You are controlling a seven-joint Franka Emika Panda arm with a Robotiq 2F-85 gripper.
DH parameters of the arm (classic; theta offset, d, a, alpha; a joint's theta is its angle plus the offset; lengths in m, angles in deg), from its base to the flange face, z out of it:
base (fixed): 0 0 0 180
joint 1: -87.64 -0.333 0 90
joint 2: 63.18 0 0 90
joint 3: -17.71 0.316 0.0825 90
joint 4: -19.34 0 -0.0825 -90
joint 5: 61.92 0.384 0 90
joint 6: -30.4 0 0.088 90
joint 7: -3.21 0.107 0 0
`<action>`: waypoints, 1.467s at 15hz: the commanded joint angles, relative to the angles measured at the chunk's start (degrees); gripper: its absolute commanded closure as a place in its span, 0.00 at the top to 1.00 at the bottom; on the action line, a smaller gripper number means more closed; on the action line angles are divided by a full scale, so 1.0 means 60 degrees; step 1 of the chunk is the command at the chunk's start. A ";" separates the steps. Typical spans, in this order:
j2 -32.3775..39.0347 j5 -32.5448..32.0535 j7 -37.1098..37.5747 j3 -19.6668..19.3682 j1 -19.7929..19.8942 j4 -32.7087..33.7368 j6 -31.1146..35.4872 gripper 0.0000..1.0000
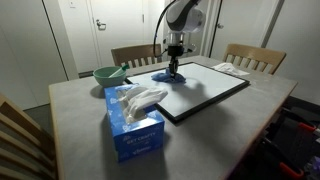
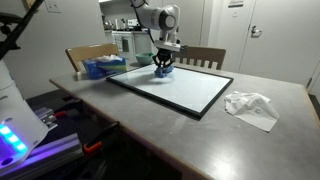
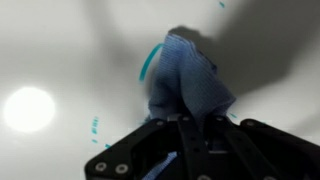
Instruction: Use the blue towel to clean the whiteboard
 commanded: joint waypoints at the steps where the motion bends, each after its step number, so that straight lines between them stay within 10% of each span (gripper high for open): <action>1: 0.0438 -0.0024 -0.0242 0.0190 -0.0293 0.0198 -0.0092 0.03; 16: -0.0888 0.0805 0.0010 0.0152 -0.0103 -0.2975 0.1703 0.03; 22: -0.0971 0.0398 0.0844 -0.0339 -0.0193 -0.4132 0.4684 0.03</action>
